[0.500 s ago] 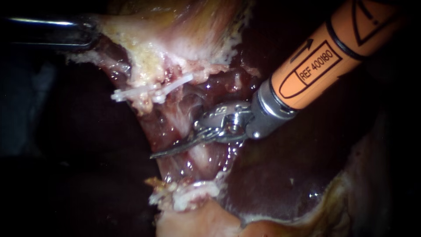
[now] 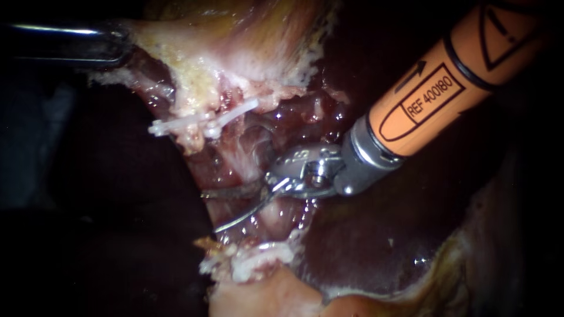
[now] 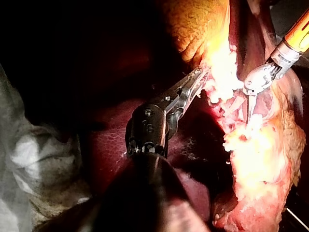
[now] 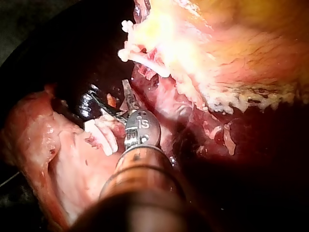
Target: Go back from the cut right tube
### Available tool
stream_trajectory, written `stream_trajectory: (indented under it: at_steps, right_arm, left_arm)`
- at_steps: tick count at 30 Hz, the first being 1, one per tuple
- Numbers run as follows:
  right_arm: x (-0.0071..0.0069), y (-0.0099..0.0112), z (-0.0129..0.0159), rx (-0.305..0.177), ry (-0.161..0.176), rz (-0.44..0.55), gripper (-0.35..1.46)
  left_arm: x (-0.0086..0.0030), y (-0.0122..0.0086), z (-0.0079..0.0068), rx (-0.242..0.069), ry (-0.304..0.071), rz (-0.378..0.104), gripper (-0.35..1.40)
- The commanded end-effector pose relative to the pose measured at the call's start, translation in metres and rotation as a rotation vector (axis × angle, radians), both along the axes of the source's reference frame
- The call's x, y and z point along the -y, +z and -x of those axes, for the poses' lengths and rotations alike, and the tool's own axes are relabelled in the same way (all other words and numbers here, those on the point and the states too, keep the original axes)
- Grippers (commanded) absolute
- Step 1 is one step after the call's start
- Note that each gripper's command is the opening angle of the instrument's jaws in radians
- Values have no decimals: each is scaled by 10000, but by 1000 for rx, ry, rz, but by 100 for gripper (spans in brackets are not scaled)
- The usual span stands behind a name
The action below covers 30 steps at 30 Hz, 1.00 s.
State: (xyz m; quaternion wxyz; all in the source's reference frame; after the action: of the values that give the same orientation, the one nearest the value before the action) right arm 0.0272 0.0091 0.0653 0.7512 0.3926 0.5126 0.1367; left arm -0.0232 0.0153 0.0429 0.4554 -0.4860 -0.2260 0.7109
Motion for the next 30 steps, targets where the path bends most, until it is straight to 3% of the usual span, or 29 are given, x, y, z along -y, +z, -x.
stream_trajectory:
  at_steps: [1,5,7,8,12,17,24,30]
  right_arm:
    - [-1,-1,1,6,26,24,143]
    - [-3,-14,14,14,80,116,143]
    - [-4,-24,25,48,108,182,143]
    - [-5,-31,32,91,117,237,143]
    - [-9,-53,58,212,90,379,143]
    - [-11,-69,104,279,87,436,143]
    - [-13,-76,160,325,79,453,143]
    - [-22,-80,179,340,87,454,143]
  left_arm:
    - [0,0,0,1,1,0,-35]
    - [0,0,-1,2,1,0,-35]
    - [0,0,-2,2,2,0,-35]
    - [0,0,-3,2,2,0,-35]
    - [0,0,-3,2,2,0,-35]
    - [0,1,-3,2,2,0,-35]
    - [0,1,-3,2,2,1,-35]
    - [0,3,-3,2,2,2,-35]
